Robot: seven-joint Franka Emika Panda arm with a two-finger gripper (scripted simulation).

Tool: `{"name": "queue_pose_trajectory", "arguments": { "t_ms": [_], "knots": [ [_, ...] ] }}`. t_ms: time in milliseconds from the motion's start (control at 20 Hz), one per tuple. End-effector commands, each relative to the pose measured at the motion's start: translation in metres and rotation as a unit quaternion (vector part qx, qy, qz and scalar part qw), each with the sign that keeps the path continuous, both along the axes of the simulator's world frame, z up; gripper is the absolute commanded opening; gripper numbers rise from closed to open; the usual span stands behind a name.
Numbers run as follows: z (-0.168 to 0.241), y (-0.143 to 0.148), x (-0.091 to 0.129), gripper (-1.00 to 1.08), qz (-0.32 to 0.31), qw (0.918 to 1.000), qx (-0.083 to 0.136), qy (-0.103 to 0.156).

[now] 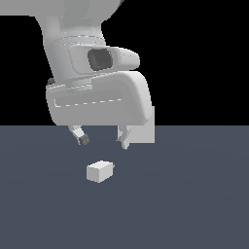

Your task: Plug the charger into the wall socket.

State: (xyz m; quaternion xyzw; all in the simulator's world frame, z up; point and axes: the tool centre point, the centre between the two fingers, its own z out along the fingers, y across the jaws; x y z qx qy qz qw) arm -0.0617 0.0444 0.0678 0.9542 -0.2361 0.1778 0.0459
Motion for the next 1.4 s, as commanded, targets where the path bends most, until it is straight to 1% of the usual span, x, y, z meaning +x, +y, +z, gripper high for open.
{"name": "queue_pose_trajectory", "arguments": {
  "t_ms": [0,250,650,1100,1350],
  "knots": [
    [-0.002,0.001,0.000,1.00,-0.007,1.0000,-0.002,-0.005],
    [-0.005,0.001,-0.001,1.00,-0.013,0.9999,-0.003,-0.010],
    [-0.010,0.002,-0.001,1.00,-0.013,0.9999,-0.003,-0.009],
    [-0.044,0.002,-0.002,1.00,-0.014,0.9999,-0.002,-0.009],
    [-0.056,0.002,-0.002,1.00,-0.014,0.9999,-0.002,-0.009]
  ]
}}
